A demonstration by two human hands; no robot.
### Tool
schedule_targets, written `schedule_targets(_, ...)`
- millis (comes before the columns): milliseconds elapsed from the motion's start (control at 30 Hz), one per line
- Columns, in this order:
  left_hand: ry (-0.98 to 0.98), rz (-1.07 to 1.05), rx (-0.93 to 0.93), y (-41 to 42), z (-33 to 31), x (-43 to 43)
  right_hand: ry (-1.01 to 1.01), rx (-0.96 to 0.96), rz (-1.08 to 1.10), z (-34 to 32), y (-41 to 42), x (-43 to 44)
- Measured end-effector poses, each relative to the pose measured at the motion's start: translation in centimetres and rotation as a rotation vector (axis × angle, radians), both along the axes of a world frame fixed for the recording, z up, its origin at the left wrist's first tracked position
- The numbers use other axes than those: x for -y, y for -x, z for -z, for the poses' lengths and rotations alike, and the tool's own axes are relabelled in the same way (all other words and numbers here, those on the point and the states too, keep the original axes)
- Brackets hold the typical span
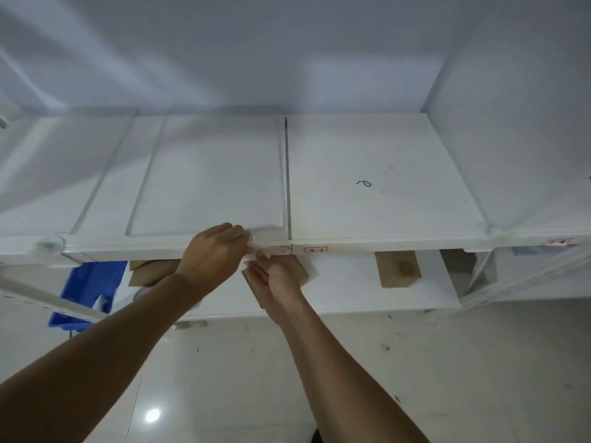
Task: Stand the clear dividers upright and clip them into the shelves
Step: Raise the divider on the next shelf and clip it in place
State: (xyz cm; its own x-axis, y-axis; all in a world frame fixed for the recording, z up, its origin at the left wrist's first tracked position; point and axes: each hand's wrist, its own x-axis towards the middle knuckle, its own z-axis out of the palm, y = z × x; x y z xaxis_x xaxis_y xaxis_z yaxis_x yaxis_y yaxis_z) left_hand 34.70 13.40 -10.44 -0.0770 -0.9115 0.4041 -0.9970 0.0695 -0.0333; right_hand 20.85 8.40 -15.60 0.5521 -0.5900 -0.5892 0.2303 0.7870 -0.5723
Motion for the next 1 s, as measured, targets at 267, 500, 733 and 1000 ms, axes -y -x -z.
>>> schedule_targets(267,0.088,0.056,-0.004,1.5,-0.2,1.1,0.031,0.017,0.032,-0.7,1.6,0.8)
schedule_targets(500,0.086,0.036,-0.015,2.6,0.1,1.9,-0.006,0.038,0.08,-1.3,3.1,1.3)
schedule_targets(733,0.091,0.02,-0.035,3.3,0.2,2.3,0.028,0.028,0.097,-1.2,3.6,1.6)
schedule_targets(1000,0.051,0.037,-0.032,3.5,0.0,2.2,0.049,0.084,0.055,-1.1,4.2,1.7)
